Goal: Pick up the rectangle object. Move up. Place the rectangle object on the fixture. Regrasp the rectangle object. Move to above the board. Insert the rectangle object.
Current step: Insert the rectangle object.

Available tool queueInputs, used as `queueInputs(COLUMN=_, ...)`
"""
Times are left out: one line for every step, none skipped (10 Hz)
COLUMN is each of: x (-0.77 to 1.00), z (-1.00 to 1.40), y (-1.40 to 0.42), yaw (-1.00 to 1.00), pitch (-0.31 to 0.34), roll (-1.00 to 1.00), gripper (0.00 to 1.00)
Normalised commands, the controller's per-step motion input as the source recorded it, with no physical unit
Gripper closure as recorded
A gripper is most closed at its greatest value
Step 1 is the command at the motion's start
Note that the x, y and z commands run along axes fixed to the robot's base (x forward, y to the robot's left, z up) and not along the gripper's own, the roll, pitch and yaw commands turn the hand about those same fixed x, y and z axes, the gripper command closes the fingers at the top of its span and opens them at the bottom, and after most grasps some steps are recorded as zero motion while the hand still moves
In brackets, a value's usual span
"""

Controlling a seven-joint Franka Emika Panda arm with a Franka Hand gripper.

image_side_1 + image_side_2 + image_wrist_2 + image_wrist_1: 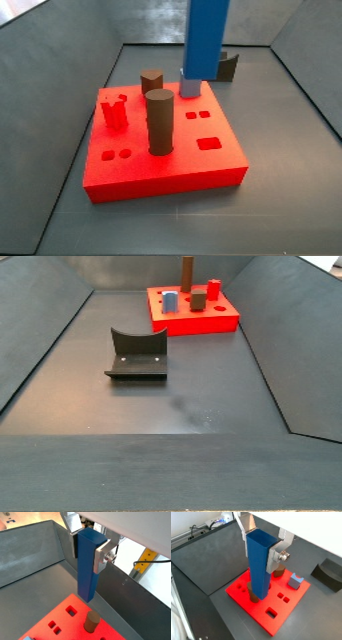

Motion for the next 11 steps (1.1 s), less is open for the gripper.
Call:
queueInputs(x=1.0, z=-0.24, y=0.0, yaw=0.0, pitch=0.0, roll=0.04, gripper=1.0)
queueInputs(x=1.0, z=-0.29, y=0.0, yaw=0.0, pitch=0.019, roll=0.09, gripper=1.0)
queueInputs(x=1.0, z=-0.32, y=0.07, yaw=0.0, pitch=0.09, roll=0.18, gripper=1.0)
queueInputs(x=1.0, z=-0.32, y=0.15, yaw=0.0, pitch=0.13, roll=0.26, gripper=1.0)
queueInputs(x=1.0, z=-0.26, y=0.18, yaw=0.01, pitch=0.123, roll=0.27, gripper=1.0)
queueInputs(x=1.0, z=-0.2, y=0.15, yaw=0.0, pitch=0.094, roll=0.25, gripper=1.0)
queueInputs(x=1.0, z=-0.13, y=0.12, yaw=0.0, pitch=0.057, roll=0.22, gripper=1.0)
queueInputs(x=1.0, z=-0.1, y=0.09, yaw=0.0, pitch=0.027, roll=0.17, gripper=1.0)
queueInputs(x=1.0, z=-0.17, y=0.12, yaw=0.0, pitch=0.0, roll=0.08, gripper=1.0)
queueInputs(x=1.0, z=-0.19, y=0.16, yaw=0.0, pitch=0.0, roll=0.08, gripper=1.0)
queueInputs(x=1.0, z=-0.24, y=0.08, yaw=0.0, pitch=0.004, roll=0.18, gripper=1.0)
